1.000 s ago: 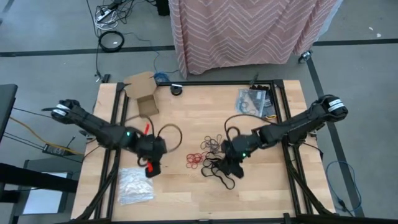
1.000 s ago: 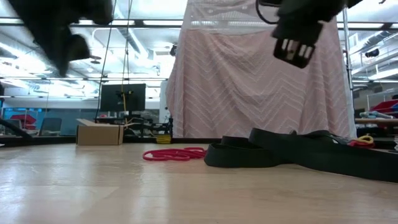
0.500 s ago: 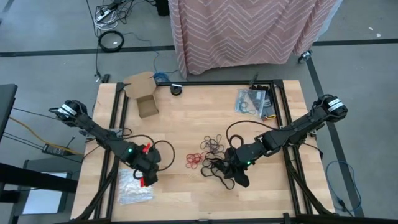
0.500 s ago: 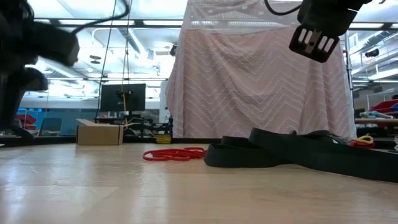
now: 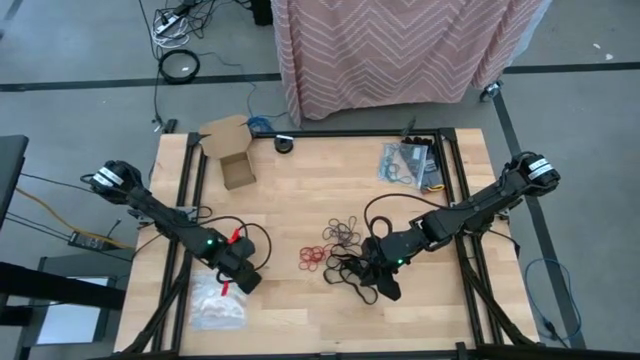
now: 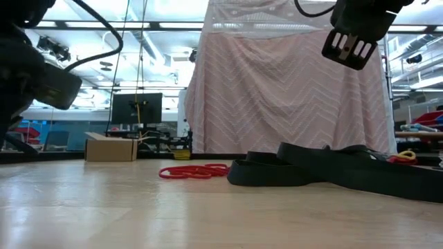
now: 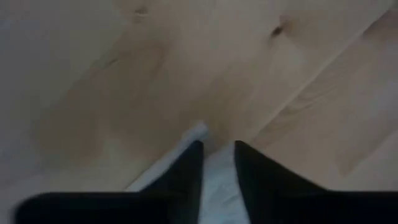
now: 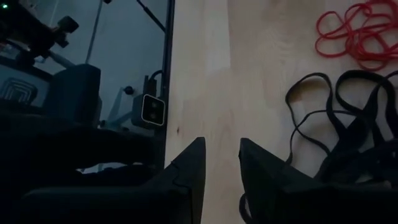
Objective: Sort rubber bands
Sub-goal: Open the transparent zip bag
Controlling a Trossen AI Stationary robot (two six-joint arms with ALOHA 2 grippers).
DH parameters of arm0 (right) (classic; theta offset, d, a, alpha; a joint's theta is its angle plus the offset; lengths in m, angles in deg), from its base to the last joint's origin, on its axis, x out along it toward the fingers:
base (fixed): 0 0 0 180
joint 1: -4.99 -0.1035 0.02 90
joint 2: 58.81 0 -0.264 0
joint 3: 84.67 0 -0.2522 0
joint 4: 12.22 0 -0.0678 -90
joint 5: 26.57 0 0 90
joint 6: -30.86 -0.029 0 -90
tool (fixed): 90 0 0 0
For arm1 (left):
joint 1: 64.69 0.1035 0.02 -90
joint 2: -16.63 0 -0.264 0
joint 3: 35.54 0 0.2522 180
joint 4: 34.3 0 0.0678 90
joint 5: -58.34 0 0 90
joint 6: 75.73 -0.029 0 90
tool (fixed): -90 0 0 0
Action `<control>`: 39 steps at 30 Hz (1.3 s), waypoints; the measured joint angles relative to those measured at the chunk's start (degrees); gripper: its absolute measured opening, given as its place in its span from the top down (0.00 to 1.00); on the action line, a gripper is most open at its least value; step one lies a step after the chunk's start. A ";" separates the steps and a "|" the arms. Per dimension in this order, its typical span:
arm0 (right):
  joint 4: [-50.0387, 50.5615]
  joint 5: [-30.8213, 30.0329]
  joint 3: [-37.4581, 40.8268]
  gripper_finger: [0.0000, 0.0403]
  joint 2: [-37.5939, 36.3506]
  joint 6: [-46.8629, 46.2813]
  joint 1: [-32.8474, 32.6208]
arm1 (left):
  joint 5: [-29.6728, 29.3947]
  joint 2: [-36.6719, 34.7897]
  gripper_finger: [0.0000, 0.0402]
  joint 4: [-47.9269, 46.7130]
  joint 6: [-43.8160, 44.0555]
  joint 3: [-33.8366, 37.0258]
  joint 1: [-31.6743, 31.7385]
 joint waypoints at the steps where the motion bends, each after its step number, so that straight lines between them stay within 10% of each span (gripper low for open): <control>1: 0.02 -0.12 0.00 0.78 0.00 0.00 0.02 | 0.06 0.00 0.93 0.18 -0.01 -0.33 0.00; 13: -0.24 0.04 0.03 0.78 -0.21 0.57 0.55 | 4.77 -0.46 0.99 -3.88 -9.49 -11.59 -0.02; 25: -10.96 0.66 0.04 0.78 -6.73 1.68 7.14 | -10.17 -0.47 1.00 -13.73 -27.01 -32.19 6.55; 31: -9.01 6.61 0.04 0.77 -7.16 2.56 10.16 | 3.19 1.96 0.99 -21.96 -26.48 -29.19 4.96; 39: -6.47 4.97 0.04 0.76 -7.19 6.07 10.03 | -0.03 5.49 0.82 -9.93 -21.26 -19.74 -0.35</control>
